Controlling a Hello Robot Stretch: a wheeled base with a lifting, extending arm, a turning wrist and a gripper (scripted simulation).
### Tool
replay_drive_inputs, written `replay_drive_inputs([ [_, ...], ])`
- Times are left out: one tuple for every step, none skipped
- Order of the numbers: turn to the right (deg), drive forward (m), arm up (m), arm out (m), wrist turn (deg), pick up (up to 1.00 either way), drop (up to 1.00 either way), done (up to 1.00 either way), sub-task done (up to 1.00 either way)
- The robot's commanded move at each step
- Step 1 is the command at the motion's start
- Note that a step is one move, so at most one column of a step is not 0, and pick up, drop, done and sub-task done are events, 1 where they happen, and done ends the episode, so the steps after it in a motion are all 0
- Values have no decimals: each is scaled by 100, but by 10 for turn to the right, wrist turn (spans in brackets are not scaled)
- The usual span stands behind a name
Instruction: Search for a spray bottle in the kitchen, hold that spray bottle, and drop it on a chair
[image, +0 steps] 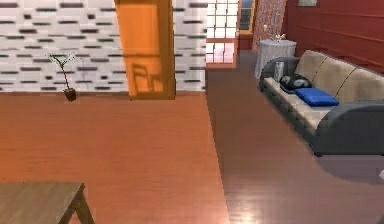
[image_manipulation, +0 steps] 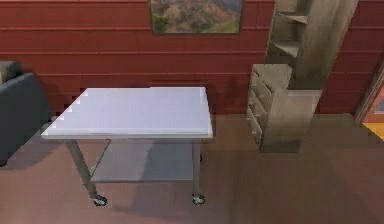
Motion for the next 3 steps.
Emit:
replay_drive_inputs([
  [450, 0, 0, 0, 0, 0, 0, 0, 0],
  [450, 0, 0, 0, 0, 0, 0, 0, 0],
  [450, 0, 0, 0, 0, 0, 0, 0, 0],
])
